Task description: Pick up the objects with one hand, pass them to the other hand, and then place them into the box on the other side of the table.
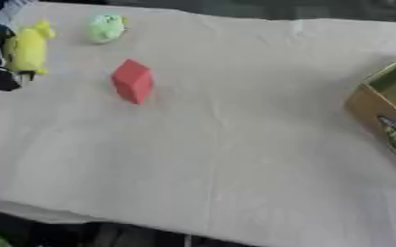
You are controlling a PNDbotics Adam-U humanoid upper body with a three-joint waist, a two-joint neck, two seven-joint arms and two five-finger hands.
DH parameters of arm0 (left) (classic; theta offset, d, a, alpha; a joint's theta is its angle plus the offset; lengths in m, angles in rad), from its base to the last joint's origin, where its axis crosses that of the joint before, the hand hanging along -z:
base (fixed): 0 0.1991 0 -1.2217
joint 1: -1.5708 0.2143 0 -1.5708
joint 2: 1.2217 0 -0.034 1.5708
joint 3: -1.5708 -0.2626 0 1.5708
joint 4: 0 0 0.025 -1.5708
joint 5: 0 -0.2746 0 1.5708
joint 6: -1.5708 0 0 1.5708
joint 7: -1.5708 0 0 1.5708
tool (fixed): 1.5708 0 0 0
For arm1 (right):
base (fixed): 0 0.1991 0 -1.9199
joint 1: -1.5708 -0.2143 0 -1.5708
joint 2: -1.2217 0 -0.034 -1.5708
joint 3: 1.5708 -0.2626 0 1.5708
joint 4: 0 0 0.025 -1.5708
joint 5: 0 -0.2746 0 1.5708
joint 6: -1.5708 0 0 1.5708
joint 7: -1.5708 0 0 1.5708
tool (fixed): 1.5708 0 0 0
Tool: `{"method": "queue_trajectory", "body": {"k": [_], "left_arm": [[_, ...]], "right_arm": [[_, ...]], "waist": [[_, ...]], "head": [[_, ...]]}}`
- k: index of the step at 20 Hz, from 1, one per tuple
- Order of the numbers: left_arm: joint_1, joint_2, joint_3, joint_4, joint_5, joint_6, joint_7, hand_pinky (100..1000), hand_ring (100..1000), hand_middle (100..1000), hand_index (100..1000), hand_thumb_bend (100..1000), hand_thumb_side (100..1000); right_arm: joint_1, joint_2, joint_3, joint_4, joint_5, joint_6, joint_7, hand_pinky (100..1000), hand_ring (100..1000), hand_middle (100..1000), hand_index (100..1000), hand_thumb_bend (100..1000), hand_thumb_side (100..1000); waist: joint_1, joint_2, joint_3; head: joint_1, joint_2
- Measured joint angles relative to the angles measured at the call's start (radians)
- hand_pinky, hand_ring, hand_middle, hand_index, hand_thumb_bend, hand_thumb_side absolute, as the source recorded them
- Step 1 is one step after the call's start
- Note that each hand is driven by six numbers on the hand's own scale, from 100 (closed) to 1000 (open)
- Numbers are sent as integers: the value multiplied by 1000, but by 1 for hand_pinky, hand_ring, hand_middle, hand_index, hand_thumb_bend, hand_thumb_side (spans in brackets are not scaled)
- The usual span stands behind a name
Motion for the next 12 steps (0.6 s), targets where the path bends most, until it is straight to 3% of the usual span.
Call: {"method": "queue_trajectory", "body": {"k": [4, 6, 7, 8, 12], "left_arm": [[10, -46, -5, -39, 106, -6, 57, 421, 437, 421, 523, 162, 150], [12, -72, -14, -50, 136, -12, 68, 419, 436, 420, 523, 153, 163], [12, -84, -20, -53, 146, -15, 70, 419, 436, 419, 523, 152, 166], [12, -95, -26, -56, 155, -18, 71, 418, 435, 419, 522, 148, 172], [12, -134, -44, -57, 168, -29, 70, 409, 429, 413, 516, 132, 177]], "right_arm": [[-19, -22, 1, -36, 50, 2, 27, 989, 763, 776, 895, 242, 705], [-31, -35, 6, -57, 82, 7, 51, 986, 766, 776, 894, 235, 666], [-37, -41, 9, -70, 97, 11, 65, 984, 766, 776, 893, 303, 657], [-41, -47, 13, -84, 111, 15, 80, 983, 767, 778, 893, 226, 665], [-55, -60, 27, -134, 150, 33, 132, 981, 767, 779, 894, 214, 672]], "waist": [[-8, 0, -2], [-10, 0, -3], [-10, 0, -4], [-11, 0, -5], [-11, 0, -6]], "head": [[-1, 0], [-5, 0], [-6, 0], [-7, -1], [-10, -8]]}}
